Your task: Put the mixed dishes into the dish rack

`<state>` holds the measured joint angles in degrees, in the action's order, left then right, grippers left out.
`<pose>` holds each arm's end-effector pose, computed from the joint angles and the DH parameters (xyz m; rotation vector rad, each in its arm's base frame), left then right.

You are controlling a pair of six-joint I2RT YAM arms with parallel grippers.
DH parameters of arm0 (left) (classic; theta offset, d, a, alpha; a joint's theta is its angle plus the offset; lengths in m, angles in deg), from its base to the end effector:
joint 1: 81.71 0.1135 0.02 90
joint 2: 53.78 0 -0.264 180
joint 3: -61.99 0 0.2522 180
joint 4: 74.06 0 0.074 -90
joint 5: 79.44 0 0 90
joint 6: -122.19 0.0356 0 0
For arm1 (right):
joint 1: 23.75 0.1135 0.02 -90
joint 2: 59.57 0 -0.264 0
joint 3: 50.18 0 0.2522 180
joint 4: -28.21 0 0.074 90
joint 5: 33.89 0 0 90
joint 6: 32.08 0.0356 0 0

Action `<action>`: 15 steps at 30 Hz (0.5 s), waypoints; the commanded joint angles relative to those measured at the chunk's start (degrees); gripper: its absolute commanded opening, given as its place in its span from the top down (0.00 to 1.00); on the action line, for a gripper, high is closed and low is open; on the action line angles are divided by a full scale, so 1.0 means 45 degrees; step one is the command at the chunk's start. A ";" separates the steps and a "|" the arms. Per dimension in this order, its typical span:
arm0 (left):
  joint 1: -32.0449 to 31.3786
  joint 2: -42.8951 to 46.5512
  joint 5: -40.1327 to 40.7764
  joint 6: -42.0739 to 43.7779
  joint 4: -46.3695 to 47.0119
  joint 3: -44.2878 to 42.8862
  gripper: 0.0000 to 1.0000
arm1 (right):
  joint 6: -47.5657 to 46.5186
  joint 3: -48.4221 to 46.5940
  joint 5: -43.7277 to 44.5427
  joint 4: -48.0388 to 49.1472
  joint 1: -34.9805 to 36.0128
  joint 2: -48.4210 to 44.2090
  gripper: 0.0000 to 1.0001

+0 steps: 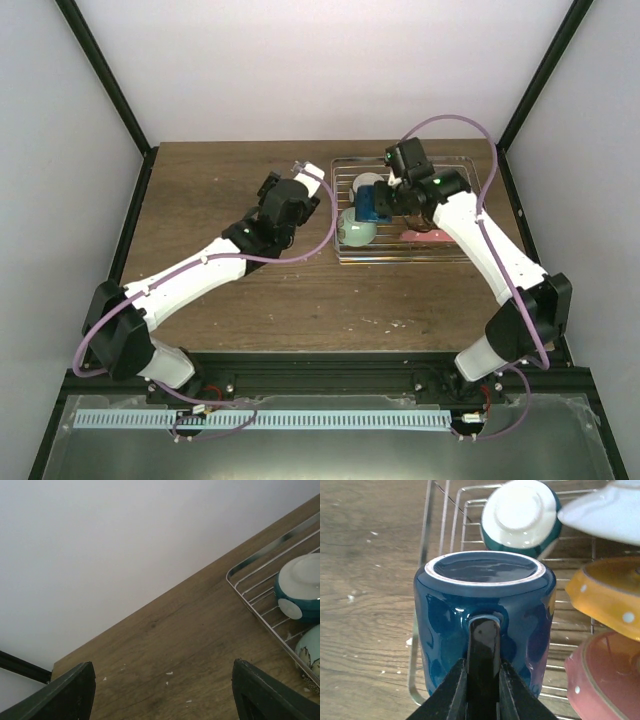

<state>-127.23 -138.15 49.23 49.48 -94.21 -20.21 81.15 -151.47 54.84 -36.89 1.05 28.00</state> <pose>0.2543 -0.2272 0.3280 0.5876 1.7907 0.3243 0.2922 0.1359 0.3515 -0.0441 2.5074 0.3830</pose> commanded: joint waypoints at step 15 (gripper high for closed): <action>0.0052 0.1466 -0.0743 -0.0333 0.0141 0.1701 0.24 | 0.2722 0.2247 0.5876 0.1056 0.1989 -0.0305 0.99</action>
<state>-127.23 -133.48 46.43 48.39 -94.36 -14.07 89.13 -141.52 71.23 -36.12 8.29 27.91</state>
